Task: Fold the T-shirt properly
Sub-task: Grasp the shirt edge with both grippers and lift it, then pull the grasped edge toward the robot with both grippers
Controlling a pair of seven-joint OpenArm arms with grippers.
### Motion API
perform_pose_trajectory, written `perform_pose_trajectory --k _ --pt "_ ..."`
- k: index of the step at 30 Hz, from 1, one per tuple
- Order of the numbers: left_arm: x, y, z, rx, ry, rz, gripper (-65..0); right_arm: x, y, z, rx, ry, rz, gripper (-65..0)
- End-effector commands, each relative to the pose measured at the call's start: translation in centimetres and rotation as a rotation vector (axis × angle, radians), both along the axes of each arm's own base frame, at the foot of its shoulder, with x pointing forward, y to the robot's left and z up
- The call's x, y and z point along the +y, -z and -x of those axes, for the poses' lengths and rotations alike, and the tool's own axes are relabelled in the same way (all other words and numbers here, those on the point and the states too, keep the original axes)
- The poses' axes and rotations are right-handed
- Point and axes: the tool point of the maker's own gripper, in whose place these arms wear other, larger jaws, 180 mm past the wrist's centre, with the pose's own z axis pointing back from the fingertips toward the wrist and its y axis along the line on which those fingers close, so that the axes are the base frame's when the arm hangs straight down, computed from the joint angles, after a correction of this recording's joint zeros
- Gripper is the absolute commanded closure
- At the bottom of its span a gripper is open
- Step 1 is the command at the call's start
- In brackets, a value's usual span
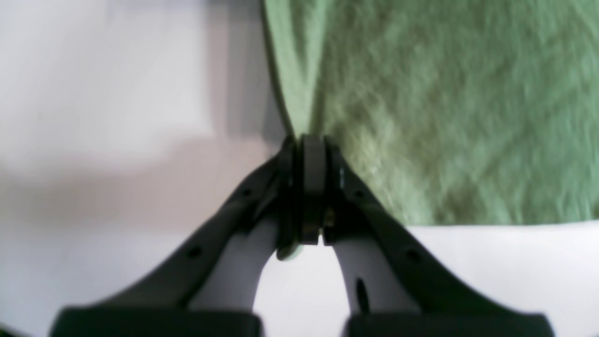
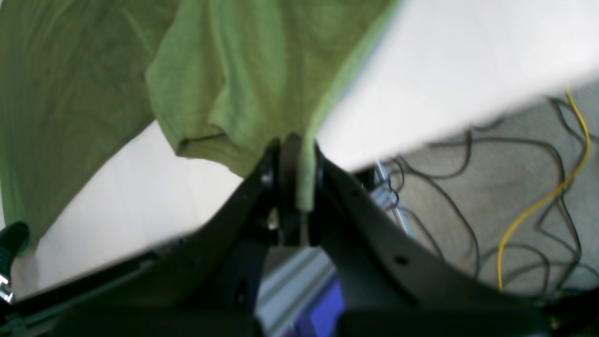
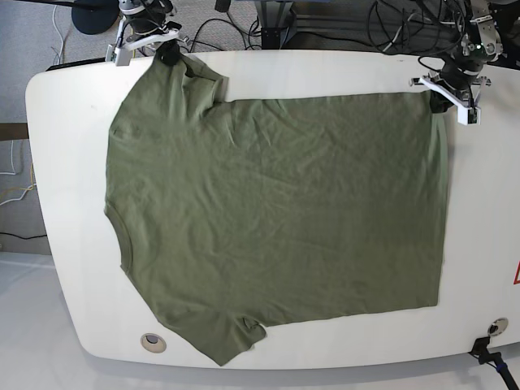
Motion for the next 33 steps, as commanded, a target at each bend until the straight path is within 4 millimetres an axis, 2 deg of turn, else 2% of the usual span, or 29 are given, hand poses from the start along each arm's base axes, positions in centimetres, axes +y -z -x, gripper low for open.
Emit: perform_pose_trajectory --k 1,6,9,11,13,20,25,30,33 --pt "0.5 -0.7 1.2 0.005 0.017 -0.026 0.0 -0.3 -1.1 0.3 -0.025 0.001 0.015 0.0" --pt "0.5 -0.5 5.3 0.088 0.047 -0.051 0.0 -0.6 -1.6 3.4 -0.007 0.029 0.036 0.0" --pt "0.0 -0.8 6.4 0.106 0.068 -0.055 0.0 0.4 -2.4 3.4 -0.053 -0.024 0.009 0.0" --pt "-0.4 -1.4 5.9 0.085 0.081 -0.056 0.0 0.7 -2.8 2.9 -0.081 -0.045 -0.001 0.0" --pt "-0.8 -2.2 4.9 0.053 0.092 -0.060 0.0 1.2 -3.4 1.6 -0.130 -0.068 -0.012 0.0" --pt "-1.5 -6.1 -2.2 -0.153 0.095 -0.065 0.0 2.0 -5.8 -3.9 -0.321 -0.137 -0.023 0.0" --pt "-1.4 -8.4 -6.0 -0.261 0.086 -0.068 0.0 1.8 -7.6 -8.0 -0.438 -0.182 0.003 0.0" --pt "-1.3 -10.2 -8.4 -0.331 0.079 -0.072 0.0 1.6 -9.3 -12.1 -0.509 -0.235 0.031 0.0" --pt "-1.0 -9.6 -9.3 -0.290 0.067 -0.060 0.0 1.8 -9.6 -14.1 -0.525 -0.258 0.034 0.0"
